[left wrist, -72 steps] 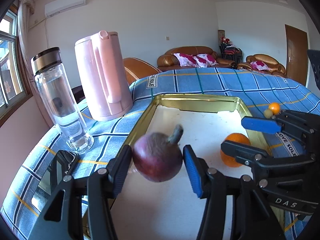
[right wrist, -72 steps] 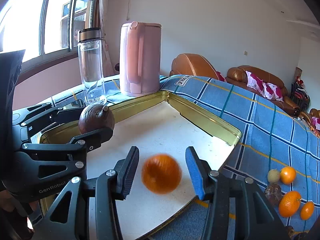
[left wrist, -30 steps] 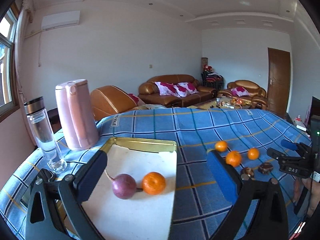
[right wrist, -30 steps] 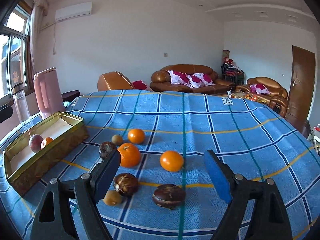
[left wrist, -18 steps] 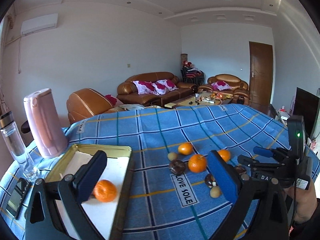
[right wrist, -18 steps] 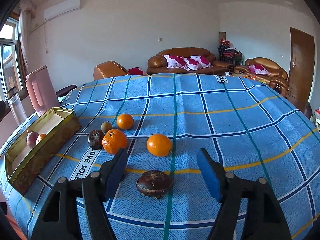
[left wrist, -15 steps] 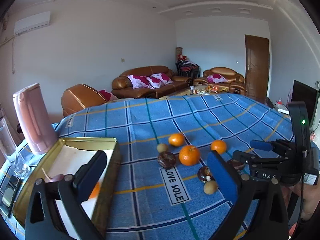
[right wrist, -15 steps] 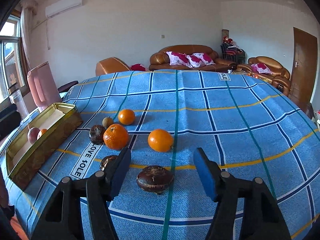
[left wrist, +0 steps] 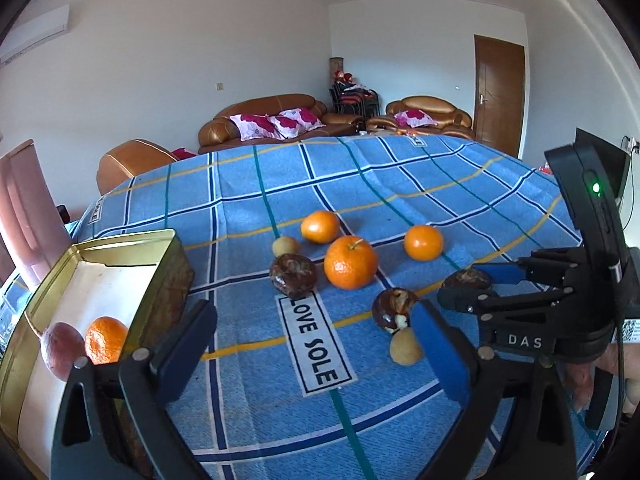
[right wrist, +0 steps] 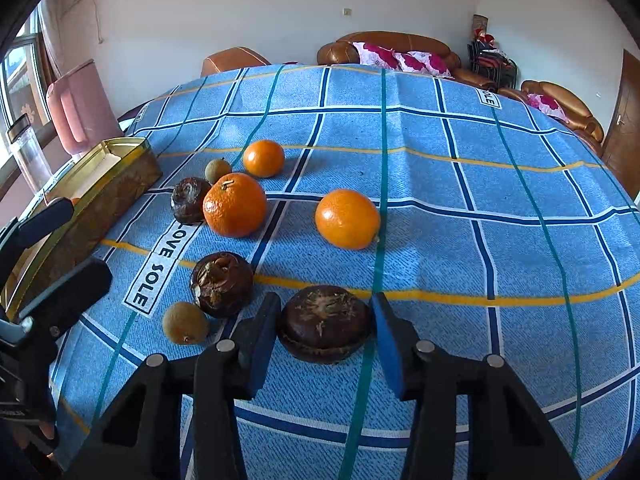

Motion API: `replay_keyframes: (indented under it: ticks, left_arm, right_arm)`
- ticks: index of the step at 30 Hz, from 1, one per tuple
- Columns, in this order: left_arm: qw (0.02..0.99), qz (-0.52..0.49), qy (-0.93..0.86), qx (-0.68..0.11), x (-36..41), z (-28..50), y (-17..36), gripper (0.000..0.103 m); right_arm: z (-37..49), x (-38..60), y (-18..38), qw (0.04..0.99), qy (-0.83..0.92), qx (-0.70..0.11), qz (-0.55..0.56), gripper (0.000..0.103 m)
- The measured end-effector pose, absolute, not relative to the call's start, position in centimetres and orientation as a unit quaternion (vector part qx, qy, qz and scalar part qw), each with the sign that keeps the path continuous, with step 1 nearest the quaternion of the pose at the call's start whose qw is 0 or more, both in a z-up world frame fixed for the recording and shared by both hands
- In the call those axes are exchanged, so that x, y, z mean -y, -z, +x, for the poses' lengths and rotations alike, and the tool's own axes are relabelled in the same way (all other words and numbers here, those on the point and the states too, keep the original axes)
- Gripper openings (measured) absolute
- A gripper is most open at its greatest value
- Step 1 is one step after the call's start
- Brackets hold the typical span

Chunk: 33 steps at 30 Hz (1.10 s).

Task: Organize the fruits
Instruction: 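Grasp a brown round fruit with the right tool while the left tool reaches for a tan fruit, then grasp the small tan fruit with the left tool while the right tool holds the brown fruit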

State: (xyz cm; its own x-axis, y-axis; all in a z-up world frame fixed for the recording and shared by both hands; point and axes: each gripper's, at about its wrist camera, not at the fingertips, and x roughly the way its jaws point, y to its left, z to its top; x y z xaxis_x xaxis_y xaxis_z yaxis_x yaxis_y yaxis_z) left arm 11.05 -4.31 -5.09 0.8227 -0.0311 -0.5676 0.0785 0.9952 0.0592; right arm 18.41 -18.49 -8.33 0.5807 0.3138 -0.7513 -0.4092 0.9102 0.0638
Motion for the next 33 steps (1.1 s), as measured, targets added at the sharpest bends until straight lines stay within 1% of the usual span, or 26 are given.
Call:
replay_keyframes:
  ticks: [3, 5, 8, 10, 15, 18, 21, 23, 24, 26, 27, 32, 33]
  left_arm:
    - [0.951, 0.046, 0.036, -0.304, 5.0, 11.3, 5.3, 0.099]
    - [0.947, 0.051, 0.049, -0.313, 5.5, 11.5, 5.6, 0.098]
    - [0.937, 0.047, 0.071, -0.34, 6.0, 12.3, 6.1, 0.094]
    - [0.932, 0.042, 0.081, -0.351, 6.1, 12.6, 6.4, 0.087]
    - [0.925, 0.034, 0.095, -0.366, 6.2, 13.0, 6.8, 0.079]
    - [0.923, 0.03, 0.101, -0.369, 6.1, 13.1, 6.8, 0.078]
    - [0.919, 0.042, 0.111, -0.375, 6.7, 13.2, 7.0, 0.072]
    - [0.912, 0.057, 0.119, -0.388, 7.4, 13.5, 7.3, 0.07]
    - [0.907, 0.063, 0.125, -0.397, 7.8, 13.7, 7.6, 0.067]
    - [0.9, 0.072, 0.131, -0.411, 8.3, 14.1, 8.0, 0.059]
    - [0.897, 0.075, 0.133, -0.415, 8.5, 14.2, 8.2, 0.053]
    - [0.892, 0.073, 0.142, -0.424, 8.7, 14.4, 8.5, 0.041]
    - [0.891, 0.07, 0.146, -0.425, 8.6, 14.4, 8.5, 0.036]
  right_arm:
    - [18.2, 18.9, 8.0, 0.891, -0.202, -0.403, -0.05, 0.048]
    - [18.0, 19.1, 7.7, 0.896, -0.196, -0.396, -0.049, 0.048]
    - [18.0, 19.3, 7.5, 0.9, -0.188, -0.391, -0.047, 0.048]
    - [18.0, 19.4, 7.5, 0.901, -0.186, -0.39, -0.044, 0.048]
    - [18.0, 19.4, 7.3, 0.903, -0.182, -0.386, -0.044, 0.048]
    - [18.1, 19.4, 7.3, 0.902, -0.182, -0.389, -0.044, 0.048]
    - [18.1, 19.3, 7.4, 0.903, -0.181, -0.388, -0.045, 0.048]
    - [18.2, 19.3, 7.4, 0.903, -0.182, -0.388, -0.045, 0.048]
    - [18.1, 19.3, 7.4, 0.903, -0.182, -0.387, -0.045, 0.048]
    - [18.2, 19.4, 7.4, 0.903, -0.182, -0.387, -0.043, 0.048]
    - [18.1, 19.4, 7.4, 0.903, -0.182, -0.387, -0.042, 0.048]
    - [18.1, 19.4, 7.3, 0.903, -0.183, -0.385, -0.042, 0.048]
    - [18.1, 19.3, 7.3, 0.903, -0.183, -0.385, -0.043, 0.048]
